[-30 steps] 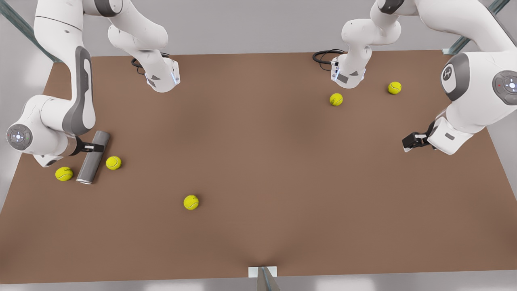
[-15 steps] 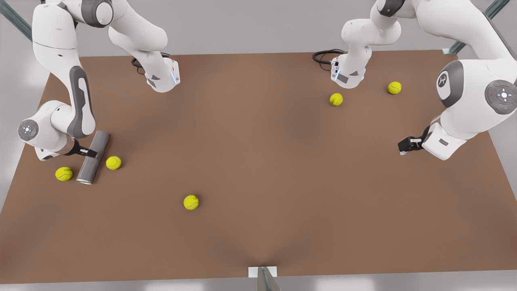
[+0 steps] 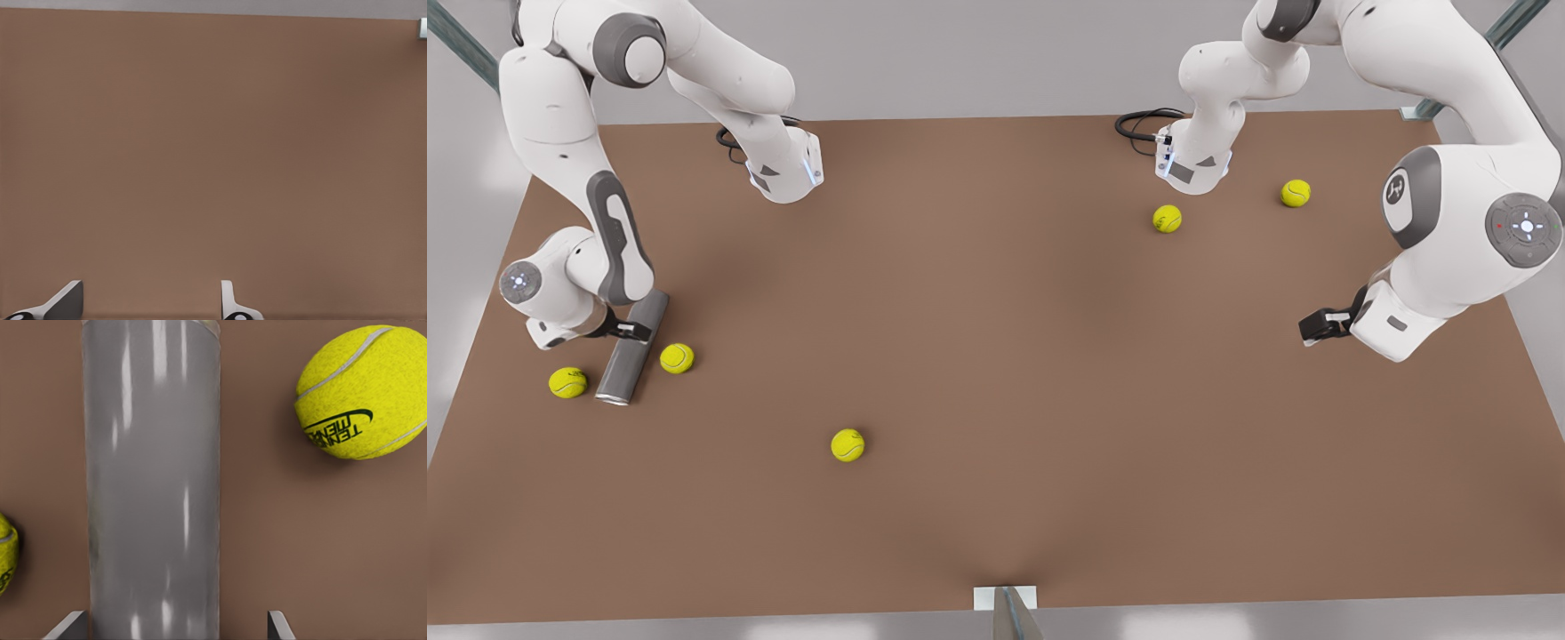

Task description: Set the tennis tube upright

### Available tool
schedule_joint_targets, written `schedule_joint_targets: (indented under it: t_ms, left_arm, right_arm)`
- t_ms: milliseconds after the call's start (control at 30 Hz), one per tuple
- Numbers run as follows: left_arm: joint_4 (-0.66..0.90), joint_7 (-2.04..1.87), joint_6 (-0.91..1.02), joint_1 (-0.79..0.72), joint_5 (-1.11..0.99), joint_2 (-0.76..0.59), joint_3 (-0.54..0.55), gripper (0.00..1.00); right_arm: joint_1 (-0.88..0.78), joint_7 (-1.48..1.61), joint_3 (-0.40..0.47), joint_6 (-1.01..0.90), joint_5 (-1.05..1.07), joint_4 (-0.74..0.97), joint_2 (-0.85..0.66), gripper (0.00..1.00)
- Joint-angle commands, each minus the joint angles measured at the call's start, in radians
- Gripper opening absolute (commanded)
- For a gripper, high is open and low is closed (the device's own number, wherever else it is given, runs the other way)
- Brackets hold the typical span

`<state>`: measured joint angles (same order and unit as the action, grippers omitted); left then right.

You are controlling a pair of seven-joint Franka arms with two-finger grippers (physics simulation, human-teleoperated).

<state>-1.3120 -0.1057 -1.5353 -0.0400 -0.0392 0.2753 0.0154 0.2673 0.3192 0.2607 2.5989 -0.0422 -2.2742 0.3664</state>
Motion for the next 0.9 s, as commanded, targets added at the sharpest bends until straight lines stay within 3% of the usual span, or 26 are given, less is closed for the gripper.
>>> schedule_joint_targets:
  t_ms: [0,867]
  left_arm:
    - [0.0,-0.005,0.0,0.0,-0.001,-0.001,0.0,1.0]
    - [0.0,-0.02,0.004,-0.001,-0.001,0.008,0.003,1.0]
  right_arm:
    - [0.0,0.175,0.0,0.035,0.05,-0.004,0.002,1.0]
    - [0.001,0.178,0.0,-0.019,0.107,0.009,0.08,1.0]
